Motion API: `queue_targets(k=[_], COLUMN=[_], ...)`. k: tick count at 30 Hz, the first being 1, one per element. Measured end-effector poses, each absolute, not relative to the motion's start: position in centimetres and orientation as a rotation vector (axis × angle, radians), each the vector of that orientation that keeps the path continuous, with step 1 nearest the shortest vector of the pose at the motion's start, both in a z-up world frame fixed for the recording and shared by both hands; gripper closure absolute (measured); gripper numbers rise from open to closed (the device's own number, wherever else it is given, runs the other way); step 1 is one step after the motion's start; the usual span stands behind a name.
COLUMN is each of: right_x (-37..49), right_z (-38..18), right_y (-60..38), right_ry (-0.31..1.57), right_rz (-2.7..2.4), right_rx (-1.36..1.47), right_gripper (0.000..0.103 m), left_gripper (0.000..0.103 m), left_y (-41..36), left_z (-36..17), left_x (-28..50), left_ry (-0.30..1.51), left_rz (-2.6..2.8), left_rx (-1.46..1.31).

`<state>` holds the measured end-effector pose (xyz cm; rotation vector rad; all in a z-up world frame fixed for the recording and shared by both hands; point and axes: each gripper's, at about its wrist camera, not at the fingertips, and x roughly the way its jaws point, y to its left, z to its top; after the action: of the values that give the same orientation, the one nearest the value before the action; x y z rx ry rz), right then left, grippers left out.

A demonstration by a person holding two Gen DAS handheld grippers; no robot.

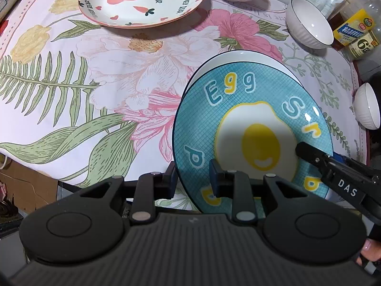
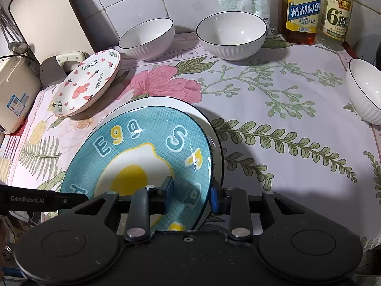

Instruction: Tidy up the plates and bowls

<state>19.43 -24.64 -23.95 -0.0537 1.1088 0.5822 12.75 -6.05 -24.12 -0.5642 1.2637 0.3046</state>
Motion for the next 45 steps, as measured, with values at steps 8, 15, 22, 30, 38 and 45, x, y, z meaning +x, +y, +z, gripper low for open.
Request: queue_targets(k=[8, 15, 22, 30, 38, 45], right_x=[20.8, 21.7, 21.3, 19.2, 15.4, 15.1], right_z=[-24.1, -23.7, -21.8, -20.4, -15.6, -11.8], right_y=[-24.3, -24.8, -25.1, -24.5, -24.9, -23.9], right_ry=[1.157, 1.204, 1.148, 1.105, 0.973, 0.919], right_rz=[0.575, 0.527, 0.508, 0.564, 0.746, 0.786], right_rx=[-0.030, 0.045, 0.072, 0.030, -0.028, -0.048], right_gripper=[0.062, 0.060, 0.049, 0.049, 0.049, 0.049], left_gripper=[0.073, 0.076, 0.082, 0.082, 0.081, 0.078], left_y=[-6.3, -6.1, -6.3, -6.7, -5.2, -3.1], left_z=[-24.4, -24.1, -24.5, -21.0, -15.0, -10.5], left_x=[13.9, 14.7, 14.7, 13.1, 9.2, 6.9], left_ry=[1.314, 1.349, 1.348, 1.307, 1.232, 1.154], left_rz=[0.295, 0.293, 0.308, 0.275, 0.265, 0.275], left_rx=[-0.532, -0.506, -0.491, -0.431, -0.410, -0.409])
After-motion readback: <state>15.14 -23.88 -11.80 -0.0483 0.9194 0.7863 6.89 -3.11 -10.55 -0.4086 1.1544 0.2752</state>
